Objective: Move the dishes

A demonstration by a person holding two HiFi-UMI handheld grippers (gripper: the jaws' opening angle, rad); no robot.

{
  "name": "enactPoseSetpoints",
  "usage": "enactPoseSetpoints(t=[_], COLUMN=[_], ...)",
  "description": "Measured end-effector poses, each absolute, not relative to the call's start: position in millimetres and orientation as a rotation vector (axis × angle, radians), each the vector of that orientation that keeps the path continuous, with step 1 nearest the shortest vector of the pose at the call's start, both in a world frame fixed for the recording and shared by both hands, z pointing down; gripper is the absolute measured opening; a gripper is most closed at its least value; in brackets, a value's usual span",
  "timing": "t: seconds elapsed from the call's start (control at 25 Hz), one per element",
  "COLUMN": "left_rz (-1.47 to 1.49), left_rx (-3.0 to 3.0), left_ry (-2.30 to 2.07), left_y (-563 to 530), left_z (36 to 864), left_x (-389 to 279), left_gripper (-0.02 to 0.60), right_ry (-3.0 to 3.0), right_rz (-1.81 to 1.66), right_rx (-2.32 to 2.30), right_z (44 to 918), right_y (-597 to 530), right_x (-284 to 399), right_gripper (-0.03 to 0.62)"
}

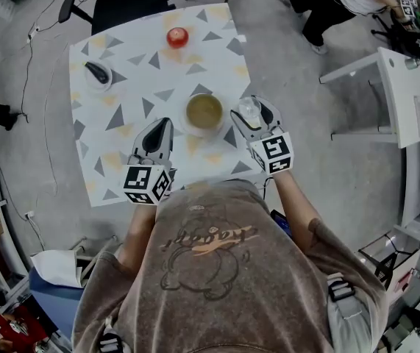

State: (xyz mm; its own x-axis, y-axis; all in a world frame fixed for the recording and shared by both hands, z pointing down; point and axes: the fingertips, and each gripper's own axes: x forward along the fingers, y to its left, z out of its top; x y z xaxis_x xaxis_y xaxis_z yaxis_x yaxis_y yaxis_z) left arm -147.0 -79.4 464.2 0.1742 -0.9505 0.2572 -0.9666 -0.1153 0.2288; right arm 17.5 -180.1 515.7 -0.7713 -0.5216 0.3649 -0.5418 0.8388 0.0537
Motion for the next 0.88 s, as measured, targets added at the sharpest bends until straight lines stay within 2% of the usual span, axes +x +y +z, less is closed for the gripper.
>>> enactPoseSetpoints(t=[0.88], left_rz=[0.118], left_rx=[2.092], left_ry=[-1.812], left_y=[-73.4], left_z=[472.0], left_x=[-141.4], left_gripper=[0.02], right_ry=[-2.576], right_rz=[0.145], right_rx=[0.778], right_z=[593.0], right_y=[-188.6], right_x=[23.3], right_gripper=[0.282])
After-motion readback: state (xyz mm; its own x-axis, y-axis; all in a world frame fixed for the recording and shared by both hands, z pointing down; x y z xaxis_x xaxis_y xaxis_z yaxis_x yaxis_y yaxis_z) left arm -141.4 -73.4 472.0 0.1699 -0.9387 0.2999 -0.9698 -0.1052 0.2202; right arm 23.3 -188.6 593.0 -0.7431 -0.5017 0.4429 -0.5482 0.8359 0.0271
